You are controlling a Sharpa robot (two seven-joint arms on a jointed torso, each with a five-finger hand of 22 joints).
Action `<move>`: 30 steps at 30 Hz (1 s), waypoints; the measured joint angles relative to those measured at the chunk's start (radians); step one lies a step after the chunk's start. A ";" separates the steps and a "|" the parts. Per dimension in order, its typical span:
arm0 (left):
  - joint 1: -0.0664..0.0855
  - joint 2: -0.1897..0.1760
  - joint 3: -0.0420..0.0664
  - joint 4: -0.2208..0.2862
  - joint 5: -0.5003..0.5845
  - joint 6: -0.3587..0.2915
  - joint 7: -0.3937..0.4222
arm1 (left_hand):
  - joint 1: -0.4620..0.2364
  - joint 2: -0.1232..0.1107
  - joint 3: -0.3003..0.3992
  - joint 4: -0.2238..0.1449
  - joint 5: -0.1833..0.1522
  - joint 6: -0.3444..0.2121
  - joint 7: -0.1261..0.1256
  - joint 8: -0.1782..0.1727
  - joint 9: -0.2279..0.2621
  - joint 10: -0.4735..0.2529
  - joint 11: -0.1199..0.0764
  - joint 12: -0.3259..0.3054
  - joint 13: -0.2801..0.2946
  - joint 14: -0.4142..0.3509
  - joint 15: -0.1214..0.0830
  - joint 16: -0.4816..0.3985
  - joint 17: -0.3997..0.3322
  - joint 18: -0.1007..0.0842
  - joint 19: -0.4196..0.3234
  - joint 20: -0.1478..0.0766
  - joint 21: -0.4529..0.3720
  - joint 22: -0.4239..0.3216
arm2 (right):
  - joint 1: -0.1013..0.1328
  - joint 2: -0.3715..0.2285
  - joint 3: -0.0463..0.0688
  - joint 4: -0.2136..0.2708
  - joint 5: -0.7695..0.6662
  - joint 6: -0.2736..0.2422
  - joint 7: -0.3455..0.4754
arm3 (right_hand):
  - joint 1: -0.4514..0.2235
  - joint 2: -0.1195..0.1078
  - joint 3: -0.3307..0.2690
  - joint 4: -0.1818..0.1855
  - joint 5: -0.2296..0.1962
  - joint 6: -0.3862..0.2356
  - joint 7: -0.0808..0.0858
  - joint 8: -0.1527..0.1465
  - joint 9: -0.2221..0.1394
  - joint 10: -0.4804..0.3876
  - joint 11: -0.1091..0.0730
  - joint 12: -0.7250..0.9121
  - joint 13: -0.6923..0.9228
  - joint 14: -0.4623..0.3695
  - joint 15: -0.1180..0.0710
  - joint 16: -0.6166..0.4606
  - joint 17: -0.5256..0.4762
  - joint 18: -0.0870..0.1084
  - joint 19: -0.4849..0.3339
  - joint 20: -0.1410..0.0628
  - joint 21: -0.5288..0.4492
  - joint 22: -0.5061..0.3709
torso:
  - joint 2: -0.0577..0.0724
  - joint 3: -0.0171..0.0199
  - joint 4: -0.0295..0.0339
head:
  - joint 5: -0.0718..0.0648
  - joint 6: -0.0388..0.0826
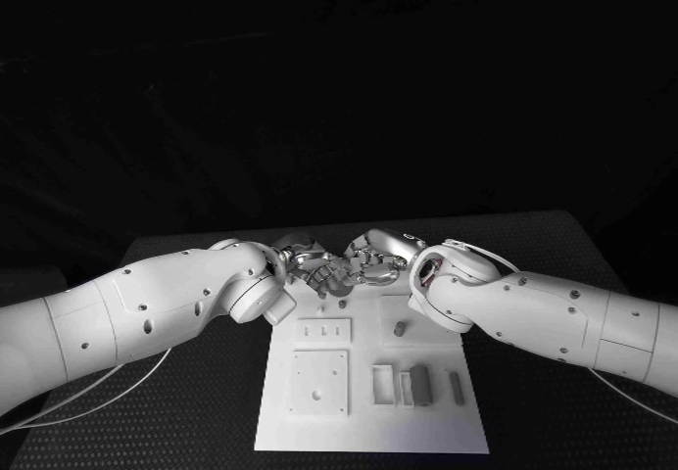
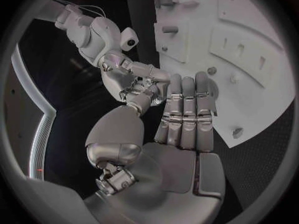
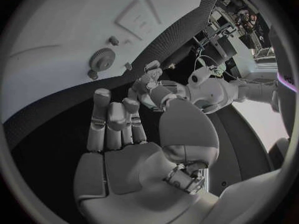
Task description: Assemble the parts on the task board
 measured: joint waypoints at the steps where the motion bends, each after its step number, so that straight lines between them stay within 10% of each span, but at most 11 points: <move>1: 0.000 0.000 0.000 0.000 -0.002 0.000 0.000 | 0.000 0.000 0.000 0.000 0.005 0.000 0.000 0.000 0.000 0.000 0.000 0.001 0.004 0.000 0.000 0.000 0.002 0.001 0.000 0.000 0.000 0.003 | 0.000 0.000 0.000 0.000 0.001 0.000 0.000 | 0.000 0.000 0.000 0.000 0.000 0.000 0.000 0.000 0.000 0.000 0.000 0.000 0.000 0.000 0.000 0.000 0.000 0.000 0.000 0.000 0.000 0.000 | 0.000 0.0001 0.0000 | 0.000 0.000; 16: -0.001 -0.010 0.001 0.003 -0.012 0.006 0.003 | 0.008 0.008 0.006 0.001 0.087 0.000 0.000 0.007 0.065 -0.008 -0.012 0.030 0.055 0.002 -0.005 0.031 0.018 0.008 0.004 -0.004 0.008 0.047 | -0.002 -0.002 -0.002 -0.007 0.033 0.008 0.015 | -0.013 -0.027 0.006 0.012 -0.003 0.048 0.004 -0.035 -0.004 -0.035 0.020 -0.026 -0.008 -0.031 0.018 -0.018 -0.002 0.000 -0.028 0.013 -0.018 0.000 | 0.000 0.0012 -0.0006 | 0.000 -0.002; 21: -0.001 -0.014 0.000 0.000 -0.011 0.007 0.003 | 0.008 0.008 0.007 0.001 0.093 0.000 0.000 0.004 0.066 -0.010 -0.013 0.033 0.059 0.000 -0.007 0.035 0.018 0.008 0.004 -0.004 0.008 0.050 | -0.002 -0.015 -0.003 -0.006 0.048 0.011 0.026 | -0.004 -0.047 0.012 0.018 -0.003 0.055 0.069 -0.069 -0.013 -0.068 0.044 -0.044 -0.012 -0.065 0.041 -0.034 -0.005 -0.009 -0.061 0.028 -0.032 0.000 | 0.000 0.0010 -0.0001 | 0.000 -0.002; 30: 0.000 -0.031 -0.007 -0.004 -0.016 0.014 -0.013 | 0.012 0.004 0.006 0.001 0.102 0.000 0.000 -0.001 0.070 -0.011 -0.015 0.038 0.066 0.000 -0.007 0.039 0.019 0.007 0.004 -0.004 0.008 0.057 | -0.005 -0.042 -0.004 -0.019 0.077 0.001 0.039 | 0.001 -0.059 0.009 0.021 -0.003 0.042 0.089 -0.086 -0.022 -0.090 0.053 -0.058 -0.022 -0.087 0.048 -0.049 -0.012 -0.009 -0.081 0.041 -0.044 0.000 | 0.000 0.0012 -0.0001 | 0.004 -0.004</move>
